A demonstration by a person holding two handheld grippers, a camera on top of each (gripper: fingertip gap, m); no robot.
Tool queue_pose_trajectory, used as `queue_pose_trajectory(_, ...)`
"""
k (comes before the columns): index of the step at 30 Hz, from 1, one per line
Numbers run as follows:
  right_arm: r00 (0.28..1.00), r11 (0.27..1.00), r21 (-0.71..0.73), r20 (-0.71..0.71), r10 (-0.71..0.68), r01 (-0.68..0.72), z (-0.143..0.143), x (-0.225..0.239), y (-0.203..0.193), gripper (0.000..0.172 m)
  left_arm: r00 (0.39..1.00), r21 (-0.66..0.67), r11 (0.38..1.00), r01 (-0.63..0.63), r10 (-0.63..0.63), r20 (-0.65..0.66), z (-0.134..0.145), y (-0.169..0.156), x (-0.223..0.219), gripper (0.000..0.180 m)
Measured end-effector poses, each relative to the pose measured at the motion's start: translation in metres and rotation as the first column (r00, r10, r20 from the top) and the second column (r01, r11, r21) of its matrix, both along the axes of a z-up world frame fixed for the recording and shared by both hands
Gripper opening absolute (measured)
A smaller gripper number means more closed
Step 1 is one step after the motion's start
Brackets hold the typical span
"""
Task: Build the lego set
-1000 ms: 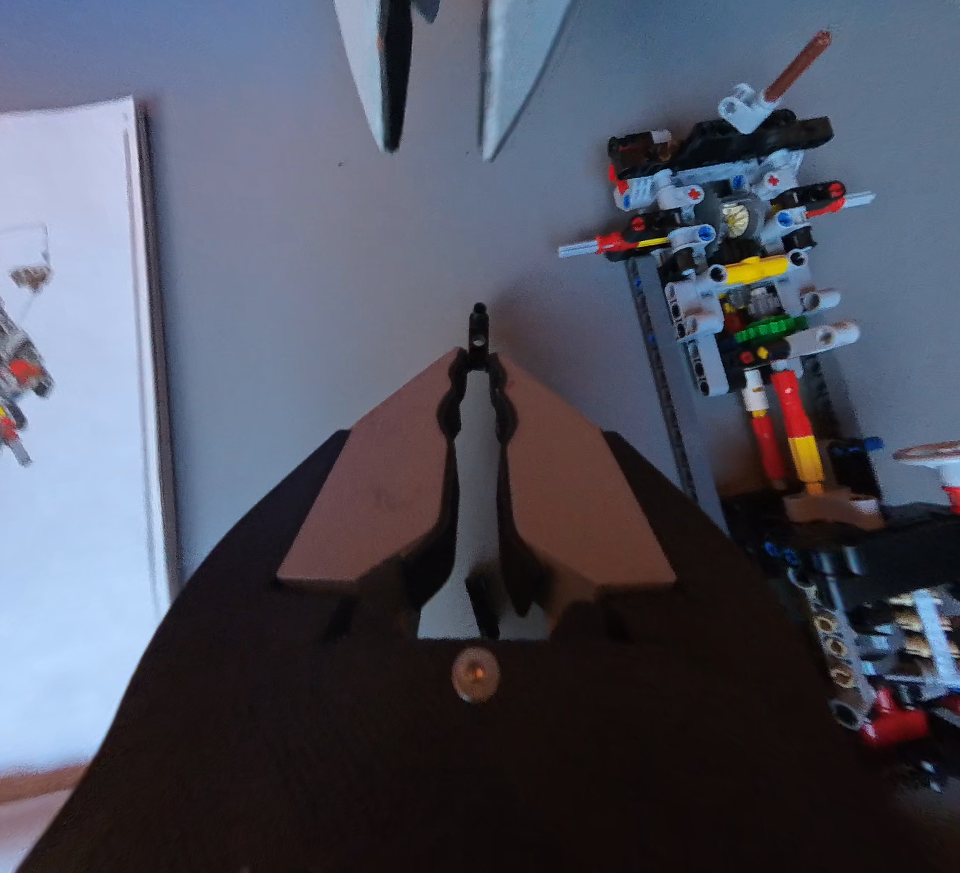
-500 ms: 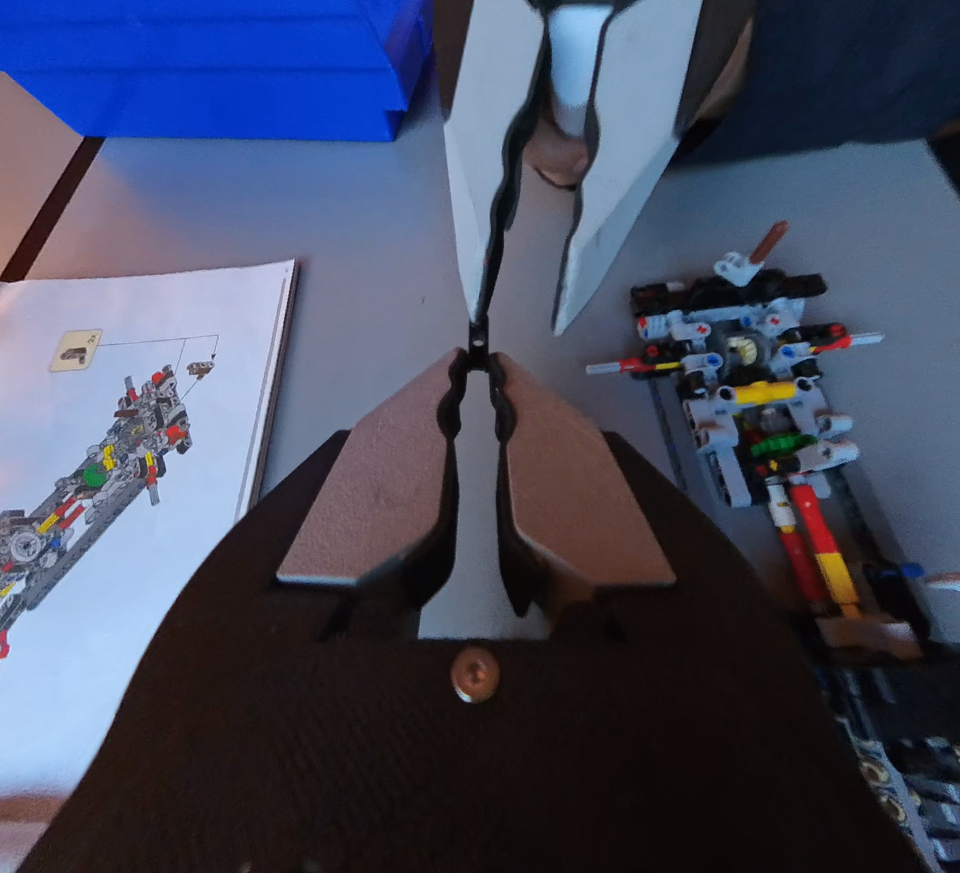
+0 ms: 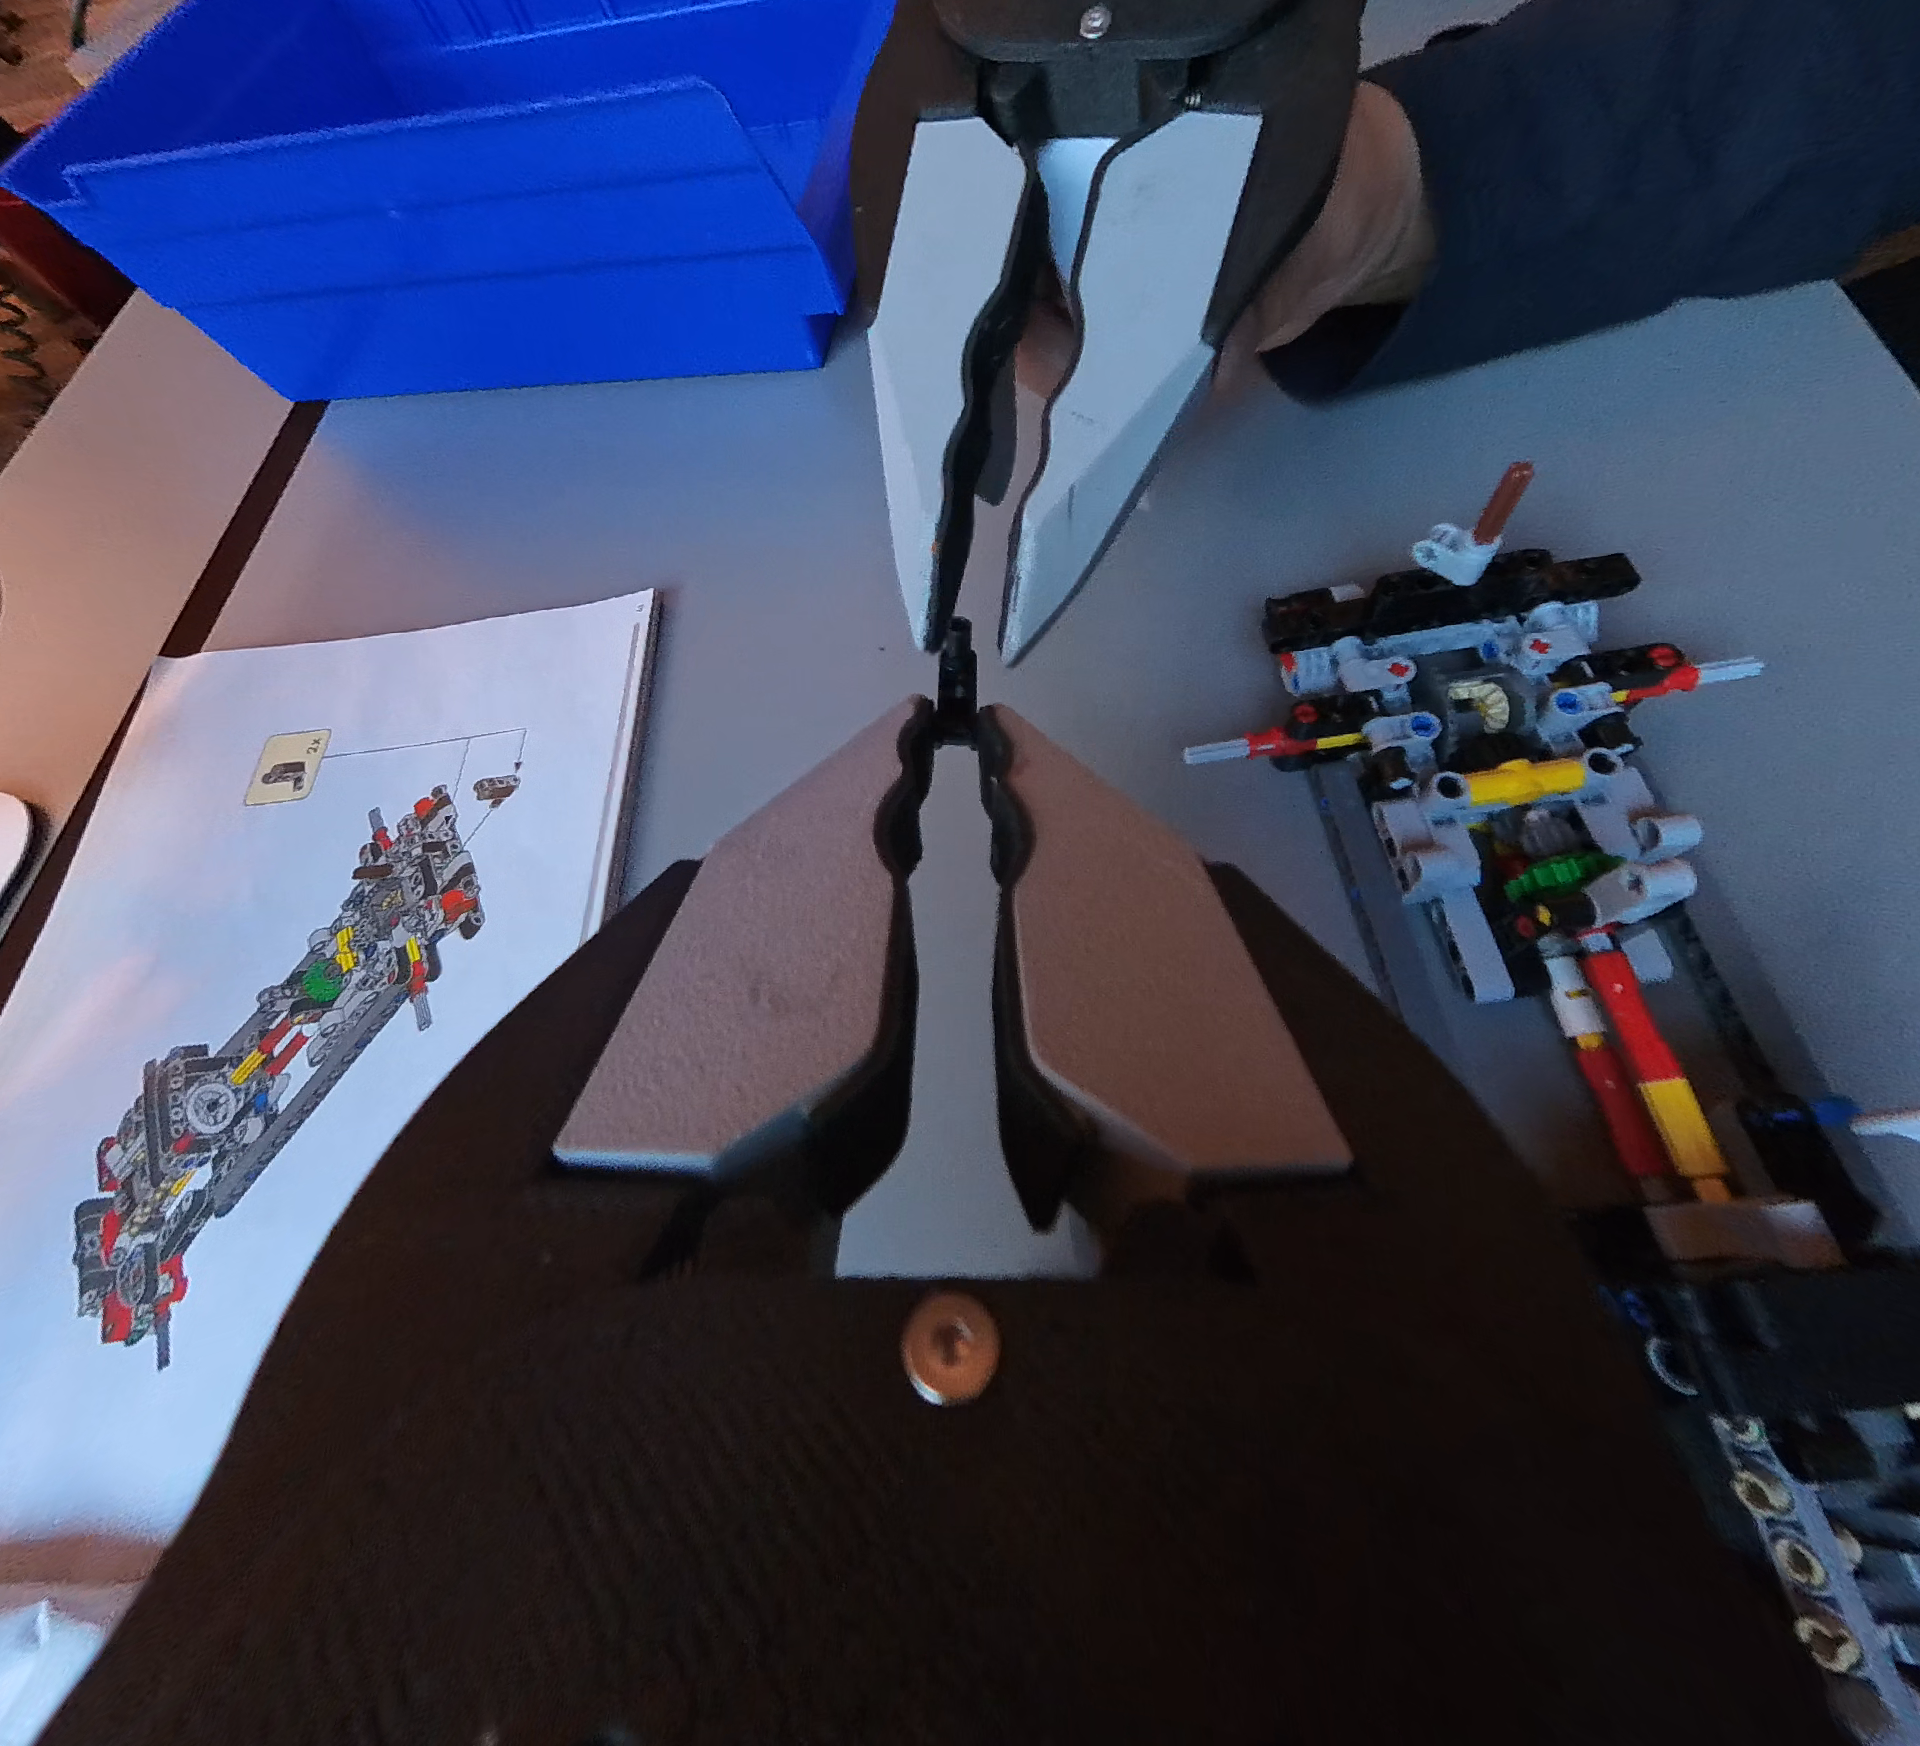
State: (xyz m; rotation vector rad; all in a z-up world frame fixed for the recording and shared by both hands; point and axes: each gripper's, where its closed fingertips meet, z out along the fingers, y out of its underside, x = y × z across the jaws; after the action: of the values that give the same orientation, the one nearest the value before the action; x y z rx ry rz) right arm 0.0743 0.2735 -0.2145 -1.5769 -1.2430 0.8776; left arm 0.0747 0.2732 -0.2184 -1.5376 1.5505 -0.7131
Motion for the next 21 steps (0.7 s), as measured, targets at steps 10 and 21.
queue_pose_trajectory(10, 1.0, 0.998, 0.059, -0.016, -0.011, 0.012, 0.008, -0.002, -0.002, 0.006, 0.999, 0.011, 1.0, 0.015, -0.015, 0.043, 0.011, -0.005, 0.003, 0.006)
queue_pose_trajectory(21, 0.956, 0.834, 0.537, 0.159, -0.247, 0.126, 0.016, 0.006, 0.008, 0.005, 0.994, -0.323, 0.944, -0.072, 0.093, 0.051, 0.004, 0.007, -0.002, 0.015)
